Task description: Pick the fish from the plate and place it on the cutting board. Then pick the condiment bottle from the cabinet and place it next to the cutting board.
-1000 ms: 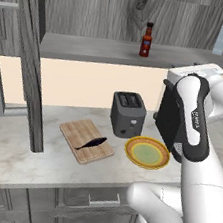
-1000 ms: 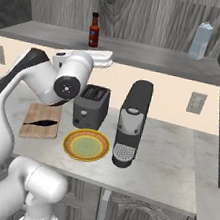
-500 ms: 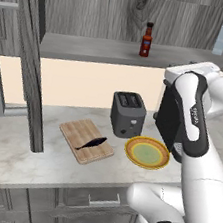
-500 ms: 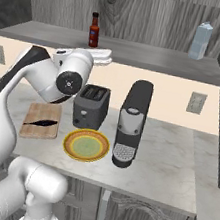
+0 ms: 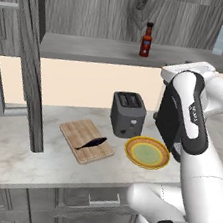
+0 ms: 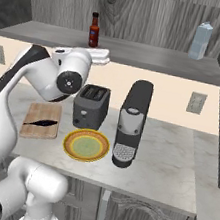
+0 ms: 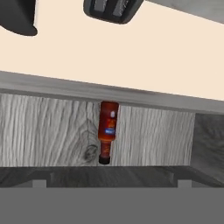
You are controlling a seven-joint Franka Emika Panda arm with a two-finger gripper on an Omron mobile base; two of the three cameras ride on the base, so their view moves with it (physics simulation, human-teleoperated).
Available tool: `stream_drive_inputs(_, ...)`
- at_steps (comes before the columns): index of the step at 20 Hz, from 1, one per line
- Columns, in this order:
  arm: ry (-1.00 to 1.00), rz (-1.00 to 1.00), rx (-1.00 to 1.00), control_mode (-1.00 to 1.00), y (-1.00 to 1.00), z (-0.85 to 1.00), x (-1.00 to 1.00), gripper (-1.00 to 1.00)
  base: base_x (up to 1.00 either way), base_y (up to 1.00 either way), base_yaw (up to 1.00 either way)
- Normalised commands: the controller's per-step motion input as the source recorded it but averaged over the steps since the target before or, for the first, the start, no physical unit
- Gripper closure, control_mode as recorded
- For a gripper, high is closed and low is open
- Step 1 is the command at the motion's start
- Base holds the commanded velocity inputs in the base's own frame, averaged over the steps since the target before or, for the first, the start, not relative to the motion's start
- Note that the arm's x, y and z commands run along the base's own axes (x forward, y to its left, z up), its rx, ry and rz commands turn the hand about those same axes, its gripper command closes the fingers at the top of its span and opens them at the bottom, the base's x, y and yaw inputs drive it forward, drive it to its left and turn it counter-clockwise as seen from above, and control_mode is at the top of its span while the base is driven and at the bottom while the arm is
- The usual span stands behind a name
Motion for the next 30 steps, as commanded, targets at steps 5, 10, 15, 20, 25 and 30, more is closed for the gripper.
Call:
stream_drive_inputs(5, 0.00, 0.00, 0.08, -1.00, 0.14, 0.31, 0.00, -1.00, 0.00, 0.00, 0.00)
stream_drive_inputs(10, 0.00, 0.00, 0.06, -1.00, 0.09, 0.35, 0.00, -1.00, 0.00, 0.00, 0.00)
stream_drive_inputs(15, 0.00, 0.00, 0.06, -1.00, 0.08, 0.37, 0.00, -1.00, 0.00, 0.00, 0.00)
stream_drive_inputs(20, 0.00, 0.00, 0.06, -1.00, 0.07, 0.33, 0.00, -1.00, 0.00, 0.00, 0.00)
stream_drive_inputs(25, 0.05, 0.00, 0.03, -1.00, 0.15, 0.12, 0.00, -1.00, 0.00, 0.00, 0.00)
stream_drive_inputs(30, 0.09, 0.00, 0.01, -1.00, 0.19, 0.07, 0.00, -1.00, 0.00, 0.00, 0.00)
